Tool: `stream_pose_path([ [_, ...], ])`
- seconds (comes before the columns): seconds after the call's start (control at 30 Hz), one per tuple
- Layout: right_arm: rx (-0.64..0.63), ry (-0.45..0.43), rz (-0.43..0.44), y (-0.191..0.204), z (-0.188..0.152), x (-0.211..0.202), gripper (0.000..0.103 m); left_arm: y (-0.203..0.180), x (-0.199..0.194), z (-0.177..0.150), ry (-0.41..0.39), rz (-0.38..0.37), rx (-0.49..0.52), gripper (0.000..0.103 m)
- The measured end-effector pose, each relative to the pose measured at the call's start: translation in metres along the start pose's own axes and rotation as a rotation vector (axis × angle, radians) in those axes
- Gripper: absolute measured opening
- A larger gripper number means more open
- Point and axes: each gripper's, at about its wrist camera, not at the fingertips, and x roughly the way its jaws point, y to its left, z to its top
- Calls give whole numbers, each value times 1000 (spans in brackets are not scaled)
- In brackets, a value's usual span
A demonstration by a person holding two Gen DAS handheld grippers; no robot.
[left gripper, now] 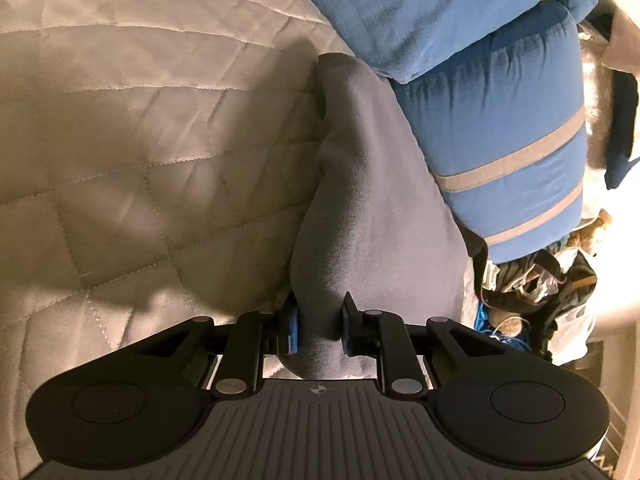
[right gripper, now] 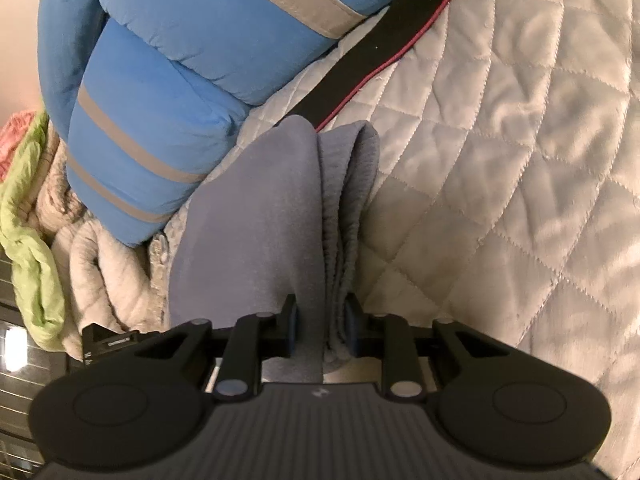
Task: Fold clothes
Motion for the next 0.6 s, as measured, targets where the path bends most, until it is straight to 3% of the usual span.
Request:
stream_pose_path([
  [0.07,-1,-5,2,0,0,-1,29,2,3,2,4,26,-11,31],
  [0.1,-12,-17,-1,1,-1,-2,34,3,3,3,6,25,-14,32],
  [0.17,-35,-40,-6,3,-2,-4,70,5,1,5,9,13,-21,39],
  [0.23,-58,-63,-11,4,-3,-6,83,2,-4,6,-16,21,-16,52],
  [0.27,-73,-76,-8,6,-4,-7,84,1,-7,7,-31,26,-14,60],
  [0.33,-100,-101,-7,11,-6,-8,88,-3,-13,7,-66,38,-7,66],
  [0.6,-280,-225,-118,29,-18,-13,94,-30,-11,1,-163,144,120,67],
])
